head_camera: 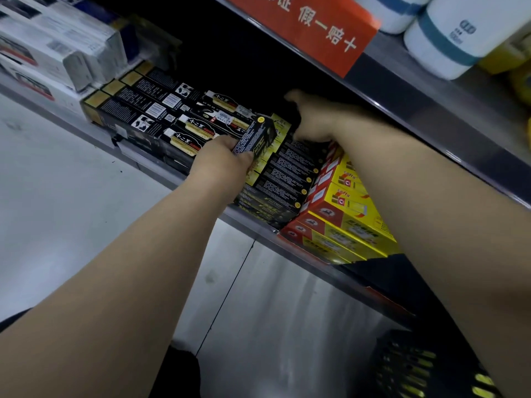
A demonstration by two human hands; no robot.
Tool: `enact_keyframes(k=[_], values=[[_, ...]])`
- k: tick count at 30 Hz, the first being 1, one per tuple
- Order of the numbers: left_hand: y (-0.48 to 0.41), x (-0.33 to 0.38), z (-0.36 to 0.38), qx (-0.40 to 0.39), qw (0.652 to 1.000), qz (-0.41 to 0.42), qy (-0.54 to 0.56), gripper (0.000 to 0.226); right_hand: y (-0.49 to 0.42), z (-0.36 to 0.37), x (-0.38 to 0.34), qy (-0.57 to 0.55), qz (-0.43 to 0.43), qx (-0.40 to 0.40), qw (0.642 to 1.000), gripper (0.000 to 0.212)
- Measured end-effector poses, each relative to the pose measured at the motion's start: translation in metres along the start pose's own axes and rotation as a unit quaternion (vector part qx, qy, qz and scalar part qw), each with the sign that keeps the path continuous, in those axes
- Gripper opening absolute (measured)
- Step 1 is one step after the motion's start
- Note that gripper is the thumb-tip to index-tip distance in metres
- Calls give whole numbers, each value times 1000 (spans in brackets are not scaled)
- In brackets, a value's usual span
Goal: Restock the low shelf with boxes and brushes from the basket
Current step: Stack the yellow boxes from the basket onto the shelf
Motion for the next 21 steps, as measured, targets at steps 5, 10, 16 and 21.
enact_keyframes(k=[5, 10, 16, 21], values=[[1, 2, 0, -17, 999, 45, -22, 48, 46, -2, -28, -48, -242, 61, 967, 58], [2, 4, 2, 68, 975, 121, -175, 58, 49, 1, -9, -69, -203, 130, 968, 19], [1, 2, 10, 41, 983, 113, -142, 72, 37, 8, 5, -39, -150, 59, 986, 36], [-2, -1, 16, -43, 979, 70, -187, 72, 24, 12, 1, -53, -140, 33, 988, 38]])
Point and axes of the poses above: each hand's wrist, its own y-axis away from the middle knuckle, its own z-axis out of the palm, x = y × z, the point moved 1 cm from there along -y, towards the middle knuckle, and after that the axes turned 6 degrees about y, right-handed, at the moved point
